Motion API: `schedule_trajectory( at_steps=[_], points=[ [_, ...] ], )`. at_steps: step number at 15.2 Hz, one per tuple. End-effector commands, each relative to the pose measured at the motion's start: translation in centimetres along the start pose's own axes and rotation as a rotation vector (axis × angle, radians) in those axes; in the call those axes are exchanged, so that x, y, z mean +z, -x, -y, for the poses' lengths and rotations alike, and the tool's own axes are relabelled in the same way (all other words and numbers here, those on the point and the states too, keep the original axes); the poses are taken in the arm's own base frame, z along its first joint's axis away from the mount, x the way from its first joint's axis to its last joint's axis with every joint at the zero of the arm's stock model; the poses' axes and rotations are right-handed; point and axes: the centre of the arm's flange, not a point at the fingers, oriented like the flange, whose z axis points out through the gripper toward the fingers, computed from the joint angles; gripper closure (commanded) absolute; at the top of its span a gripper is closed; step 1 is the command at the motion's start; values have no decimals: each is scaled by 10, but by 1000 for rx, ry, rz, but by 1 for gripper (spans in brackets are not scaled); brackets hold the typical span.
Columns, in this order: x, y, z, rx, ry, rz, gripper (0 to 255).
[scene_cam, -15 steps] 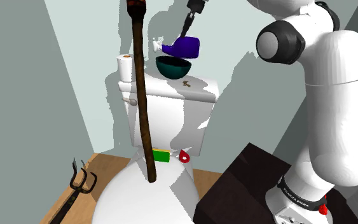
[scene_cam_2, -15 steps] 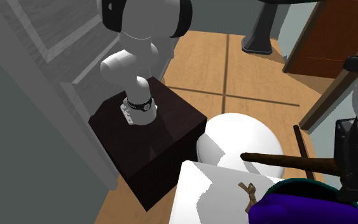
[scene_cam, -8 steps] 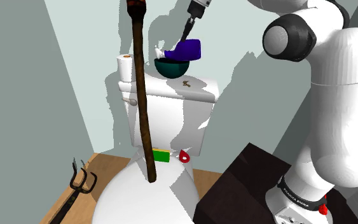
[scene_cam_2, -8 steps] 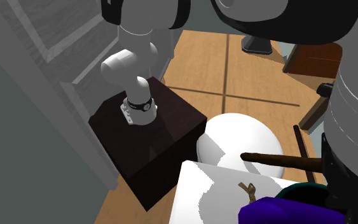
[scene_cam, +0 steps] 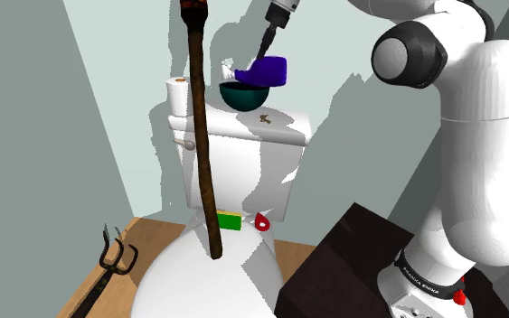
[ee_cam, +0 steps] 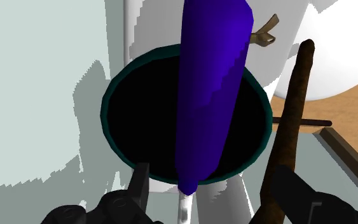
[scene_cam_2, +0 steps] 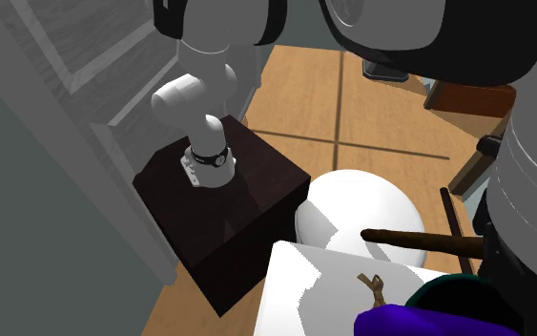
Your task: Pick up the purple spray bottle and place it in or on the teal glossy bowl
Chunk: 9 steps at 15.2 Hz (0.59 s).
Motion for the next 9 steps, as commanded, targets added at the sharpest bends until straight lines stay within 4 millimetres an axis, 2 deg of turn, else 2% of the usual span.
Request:
schedule_trajectory(
  at_steps=[1,3,7,9],
  points=[
    [1,0,0,0,-1,1,0],
    [2,0,1,0,-1,1,0],
    [-48,0,1,0,-1,1,0],
    [-48,0,1,0,-1,1,0]
  ],
)
